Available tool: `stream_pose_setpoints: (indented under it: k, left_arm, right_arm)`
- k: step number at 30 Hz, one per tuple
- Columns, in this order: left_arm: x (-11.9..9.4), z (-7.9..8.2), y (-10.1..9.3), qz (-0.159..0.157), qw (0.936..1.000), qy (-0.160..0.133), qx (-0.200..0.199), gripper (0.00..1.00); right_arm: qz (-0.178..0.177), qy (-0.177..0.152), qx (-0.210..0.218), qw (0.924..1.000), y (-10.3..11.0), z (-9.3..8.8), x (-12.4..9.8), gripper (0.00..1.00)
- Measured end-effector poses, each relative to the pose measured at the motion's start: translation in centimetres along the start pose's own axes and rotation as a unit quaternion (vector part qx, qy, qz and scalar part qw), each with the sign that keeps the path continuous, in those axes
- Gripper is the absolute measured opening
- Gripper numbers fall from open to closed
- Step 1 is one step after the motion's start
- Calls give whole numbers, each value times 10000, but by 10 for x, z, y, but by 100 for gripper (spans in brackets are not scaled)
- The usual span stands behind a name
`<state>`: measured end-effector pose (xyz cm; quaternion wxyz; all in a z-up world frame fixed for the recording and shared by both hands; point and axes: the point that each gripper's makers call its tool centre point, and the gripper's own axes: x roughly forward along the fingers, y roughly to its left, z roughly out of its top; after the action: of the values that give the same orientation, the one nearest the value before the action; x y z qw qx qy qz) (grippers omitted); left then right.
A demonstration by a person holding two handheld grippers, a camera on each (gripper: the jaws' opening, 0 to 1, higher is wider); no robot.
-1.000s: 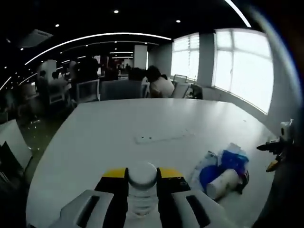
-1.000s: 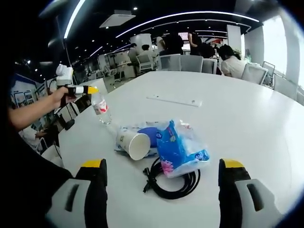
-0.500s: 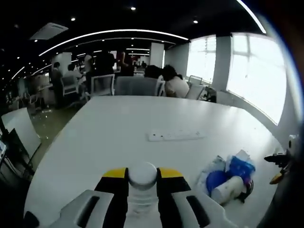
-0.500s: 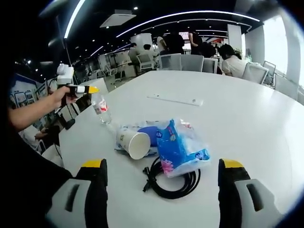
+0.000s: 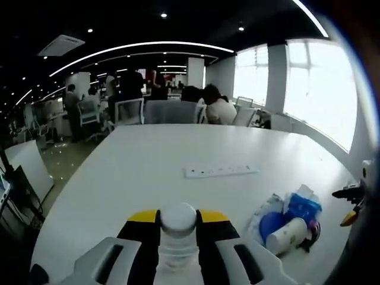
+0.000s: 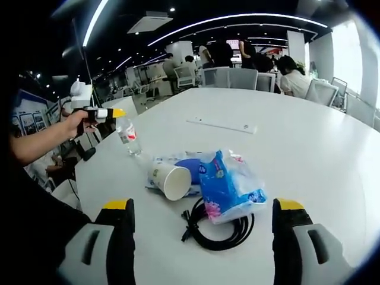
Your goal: Arrange the tabletop items into an orderly group along one side of the table until the central work area is clear of visible clutter.
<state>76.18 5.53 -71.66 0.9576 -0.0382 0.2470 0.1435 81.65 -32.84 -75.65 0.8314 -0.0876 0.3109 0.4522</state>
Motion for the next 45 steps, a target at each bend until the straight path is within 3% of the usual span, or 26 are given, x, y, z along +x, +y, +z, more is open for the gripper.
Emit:
stream_pose_setpoints:
  k: [17, 28, 39, 45]
  left_arm:
    - [3, -1, -3, -157, 9992, 50, 351, 22]
    - [1, -1, -10, -398, 9984, 15, 391, 29]
    - [-4, 2, -14, -836, 9956, -47, 423, 36]
    - [-9, 2, -17, -1173, 9910, -93, 644, 40]
  right_arm:
    - [-33, -113, 106, 9999, 7, -1, -4, 93]
    - [-58, -186, 174, 9997, 11, -1, -8, 94]
    - [-92, -240, 176, 9995, 12, -1, -13, 95]
    - [-107, -238, 202, 9995, 14, -4, -15, 95]
